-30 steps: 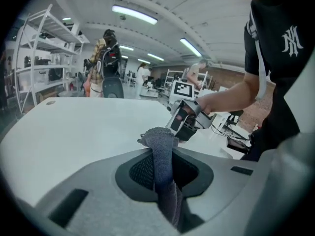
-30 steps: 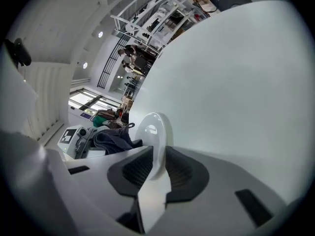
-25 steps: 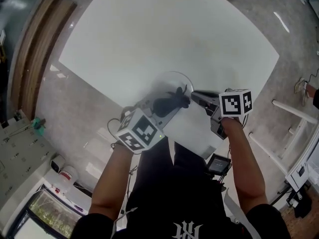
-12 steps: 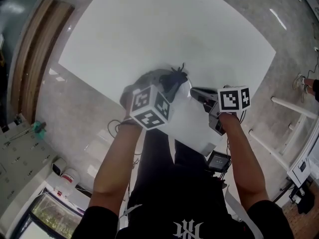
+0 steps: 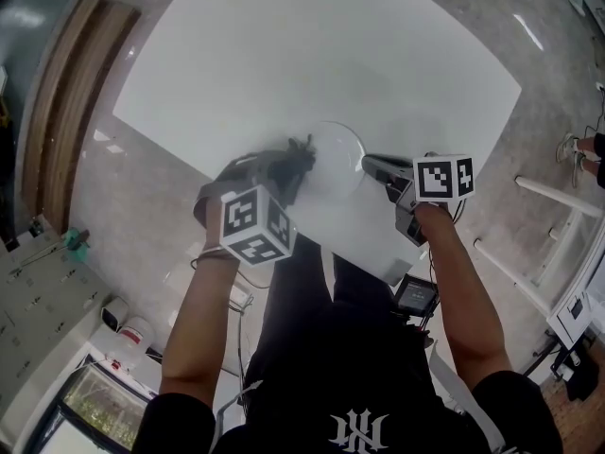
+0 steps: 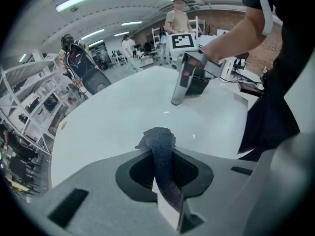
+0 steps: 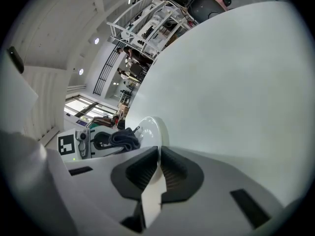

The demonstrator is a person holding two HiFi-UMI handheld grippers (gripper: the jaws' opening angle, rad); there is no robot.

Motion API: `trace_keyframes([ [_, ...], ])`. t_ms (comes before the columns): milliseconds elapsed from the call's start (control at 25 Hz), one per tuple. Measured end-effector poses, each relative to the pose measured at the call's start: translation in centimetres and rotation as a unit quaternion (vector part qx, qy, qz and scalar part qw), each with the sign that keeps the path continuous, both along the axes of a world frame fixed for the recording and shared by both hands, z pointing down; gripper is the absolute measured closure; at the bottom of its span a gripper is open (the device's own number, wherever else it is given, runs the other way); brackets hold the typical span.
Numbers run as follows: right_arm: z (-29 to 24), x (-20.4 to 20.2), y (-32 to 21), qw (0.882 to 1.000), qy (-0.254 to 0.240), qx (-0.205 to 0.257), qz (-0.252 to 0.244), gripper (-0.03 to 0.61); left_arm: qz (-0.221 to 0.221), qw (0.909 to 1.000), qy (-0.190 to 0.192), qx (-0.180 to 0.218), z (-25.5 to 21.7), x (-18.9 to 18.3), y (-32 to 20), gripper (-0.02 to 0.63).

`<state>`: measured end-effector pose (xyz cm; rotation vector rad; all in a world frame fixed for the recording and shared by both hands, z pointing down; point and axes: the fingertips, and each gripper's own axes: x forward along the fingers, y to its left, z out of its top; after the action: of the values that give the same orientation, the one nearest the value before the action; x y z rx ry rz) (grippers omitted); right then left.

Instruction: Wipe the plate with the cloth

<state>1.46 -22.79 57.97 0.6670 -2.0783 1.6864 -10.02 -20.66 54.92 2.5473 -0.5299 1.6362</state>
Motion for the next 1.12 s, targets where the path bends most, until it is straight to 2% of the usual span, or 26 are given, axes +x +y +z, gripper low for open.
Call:
trace_keyframes([
  [120, -0.1, 0.1, -0.1, 1.0, 0.001, 0.002, 0.003, 0.56, 0.011, 0.9998, 0.002, -0.014, -0.1, 1.0, 2.3, 0.563],
  [320, 0.1, 0.1, -0.1, 1.0, -0.003, 0.001, 0.011, 0.56, 0.04, 0.9987, 0.023, -0.023, 0.4, 5.2, 4.5, 0.563],
  [480, 0.2, 0.2, -0.1, 1.0, 0.002, 0.0, 0.011, 0.56, 0.062, 0.9968, 0.044, -0.025, 0.8, 8.7, 4.3, 0.563],
  [600, 0.2, 0.2, 0.0, 1.0, 0.006, 0.001, 0.007, 0.56, 0.059, 0.9967, 0.052, -0.019, 0.9, 9.8, 2.4, 0.563],
  [840, 0.2, 0.2, 0.0, 1.0, 0.008, 0.002, 0.006, 0.56, 0.045, 0.9985, 0.033, 0.002, 1.4, 8.8, -3.1, 0.563],
  [1000, 0.2, 0.2, -0.1, 1.0, 0.008, 0.003, 0.008, 0.56, 0.026, 0.9995, 0.014, 0.012, 1.4, 5.8, -6.3, 0.563],
  [1120, 0.2, 0.1, 0.0, 1.0, 0.008, 0.002, 0.008, 0.56, 0.014, 0.9998, -0.002, 0.014, 1.0, 3.0, -5.9, 0.563],
])
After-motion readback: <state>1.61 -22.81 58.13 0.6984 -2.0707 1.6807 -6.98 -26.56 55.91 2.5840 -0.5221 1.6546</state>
